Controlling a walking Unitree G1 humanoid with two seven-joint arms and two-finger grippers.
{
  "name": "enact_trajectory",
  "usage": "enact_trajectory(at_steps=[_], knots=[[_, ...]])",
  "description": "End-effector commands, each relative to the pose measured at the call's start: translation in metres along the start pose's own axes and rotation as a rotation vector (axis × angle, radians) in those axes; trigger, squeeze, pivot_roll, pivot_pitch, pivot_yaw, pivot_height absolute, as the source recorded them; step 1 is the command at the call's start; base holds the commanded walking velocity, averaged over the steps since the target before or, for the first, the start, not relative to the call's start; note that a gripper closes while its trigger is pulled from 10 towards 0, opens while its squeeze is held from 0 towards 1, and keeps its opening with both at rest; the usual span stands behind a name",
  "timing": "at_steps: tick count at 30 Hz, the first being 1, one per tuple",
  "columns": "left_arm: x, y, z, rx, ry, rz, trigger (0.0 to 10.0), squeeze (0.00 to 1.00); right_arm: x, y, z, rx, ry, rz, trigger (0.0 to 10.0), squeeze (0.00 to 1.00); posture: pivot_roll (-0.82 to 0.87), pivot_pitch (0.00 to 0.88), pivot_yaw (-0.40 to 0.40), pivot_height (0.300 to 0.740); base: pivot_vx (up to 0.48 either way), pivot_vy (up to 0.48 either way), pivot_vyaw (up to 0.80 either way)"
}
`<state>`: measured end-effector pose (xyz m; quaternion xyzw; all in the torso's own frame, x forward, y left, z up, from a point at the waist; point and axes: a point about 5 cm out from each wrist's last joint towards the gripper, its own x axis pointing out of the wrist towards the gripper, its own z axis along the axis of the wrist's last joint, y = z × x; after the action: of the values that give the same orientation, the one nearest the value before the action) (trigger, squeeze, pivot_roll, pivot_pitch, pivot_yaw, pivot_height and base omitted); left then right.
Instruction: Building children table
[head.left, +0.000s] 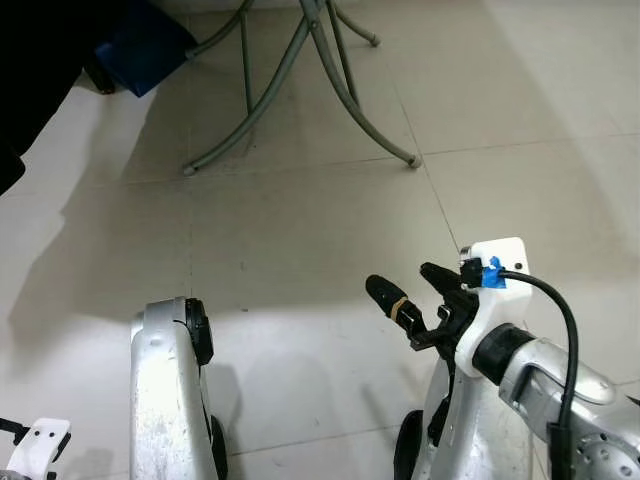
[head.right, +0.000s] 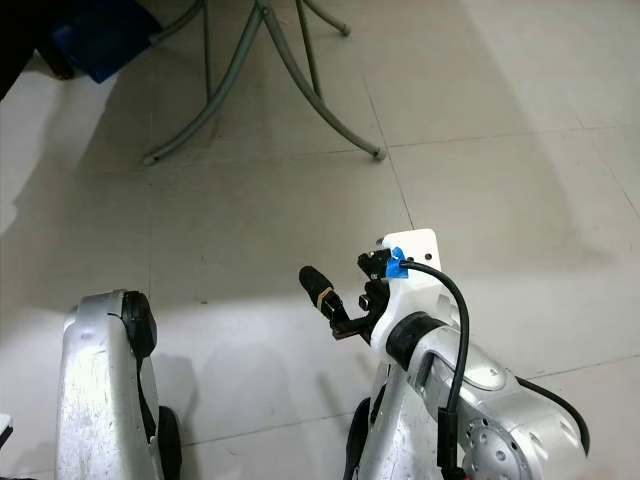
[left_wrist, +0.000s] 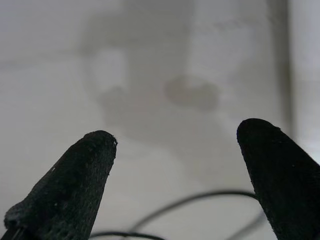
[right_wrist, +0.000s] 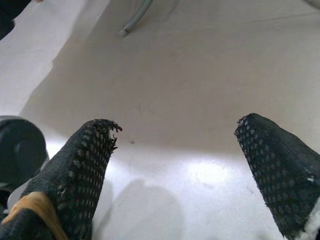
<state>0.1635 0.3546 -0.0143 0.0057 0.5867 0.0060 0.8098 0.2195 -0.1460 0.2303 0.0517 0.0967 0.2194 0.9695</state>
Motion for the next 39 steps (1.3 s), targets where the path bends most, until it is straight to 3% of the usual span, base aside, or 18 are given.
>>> enact_trajectory(at_steps=[1, 2, 9, 16, 21, 22, 27, 30, 33, 39], knots=[[0.005, -0.006, -0.025, -0.036, 0.089, -0.047, 10.0, 0.82, -0.004, 0.001, -0.002, 0.007, 0.009, 0.013, 10.0, 0.00, -0.11, 0.506, -0.058, 0.300, 0.000, 0.000, 0.00], [0.002, -0.007, -0.028, -0.036, 0.099, -0.103, 10.0, 0.00, -0.003, 0.002, -0.002, 0.009, 0.012, 0.026, 10.0, 0.00, -0.10, 0.511, -0.061, 0.300, 0.000, 0.000, 0.00], [-0.015, -0.017, -0.029, -0.040, 0.109, -0.323, 10.0, 0.00, 0.002, 0.008, -0.002, 0.022, 0.022, 0.083, 10.0, 0.00, -0.09, 0.512, -0.062, 0.300, 0.000, 0.000, 0.00], [-0.010, -0.019, -0.026, -0.084, 0.075, -0.309, 10.0, 0.00, 0.003, 0.008, -0.002, 0.025, 0.026, 0.084, 10.0, 0.00, -0.09, 0.513, -0.063, 0.300, 0.000, 0.000, 0.00], [-0.003, -0.020, -0.022, -0.170, 0.016, -0.240, 10.0, 0.00, 0.002, 0.008, -0.002, 0.027, 0.027, 0.075, 10.0, 0.00, -0.10, 0.513, -0.063, 0.300, 0.000, 0.000, 0.00], [0.002, -0.027, -0.021, -0.216, -0.003, -0.240, 10.0, 0.00, 0.002, 0.008, -0.003, 0.030, 0.026, 0.073, 10.0, 0.00, -0.10, 0.513, -0.063, 0.300, 0.000, 0.000, 0.00], [0.006, -0.035, -0.018, -0.249, -0.020, -0.267, 10.0, 0.00, 0.003, 0.009, -0.003, 0.033, 0.025, 0.074, 10.0, 0.00, -0.10, 0.515, -0.070, 0.300, 0.000, 0.000, 0.00], [0.012, -0.056, -0.009, -0.277, -0.026, -0.353, 10.0, 0.00, 0.004, 0.011, -0.002, 0.037, 0.023, 0.081, 10.0, 0.00, -0.11, 0.518, -0.071, 0.300, 0.000, 0.000, 0.00], [0.014, -0.063, -0.008, -0.264, -0.013, -0.390, 10.0, 0.00, 0.004, 0.012, -0.002, 0.038, 0.023, 0.083, 10.0, 0.00, -0.11, 0.520, -0.068, 0.300, 0.000, 0.000, 0.00], [0.020, -0.066, -0.001, -0.280, -0.042, -0.355, 10.0, 0.00, 0.005, 0.013, -0.003, 0.043, 0.023, 0.081, 10.0, 0.00, -0.10, 0.525, -0.074, 0.300, 0.000, 0.000, 0.00]])
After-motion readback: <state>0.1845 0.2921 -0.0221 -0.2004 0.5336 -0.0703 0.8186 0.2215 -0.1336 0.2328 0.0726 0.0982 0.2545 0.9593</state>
